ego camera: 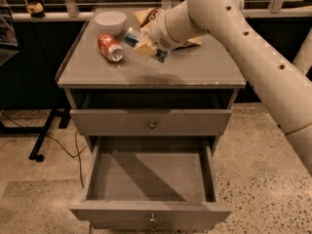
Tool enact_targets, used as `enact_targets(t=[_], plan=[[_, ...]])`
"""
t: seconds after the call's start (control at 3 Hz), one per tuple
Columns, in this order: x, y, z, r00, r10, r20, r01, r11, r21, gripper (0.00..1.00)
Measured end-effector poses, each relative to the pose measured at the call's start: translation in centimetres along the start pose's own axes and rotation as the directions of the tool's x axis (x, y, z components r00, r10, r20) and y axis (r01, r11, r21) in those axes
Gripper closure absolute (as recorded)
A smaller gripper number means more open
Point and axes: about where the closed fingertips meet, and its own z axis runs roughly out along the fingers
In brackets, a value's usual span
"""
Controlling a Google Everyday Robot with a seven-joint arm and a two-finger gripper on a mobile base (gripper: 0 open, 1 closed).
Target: Pick redbull can from middle drawer and place on counter
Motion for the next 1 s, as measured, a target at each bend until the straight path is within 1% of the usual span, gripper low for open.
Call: enact_targets(t=[0.33,0.67,1.0], plan=[[1.6,-1.0,0.6,0.999,0.038,-0.022,-0.038,0.9992,0.007,1.0],[2.9,-1.3,1.0,0.996,0.081,-0.033,-0.081,0.9965,0.021,1.0],[4.2,-0.7,2.0,0.992,0.117,-0.046,-0.116,0.9931,0.016,1.0]])
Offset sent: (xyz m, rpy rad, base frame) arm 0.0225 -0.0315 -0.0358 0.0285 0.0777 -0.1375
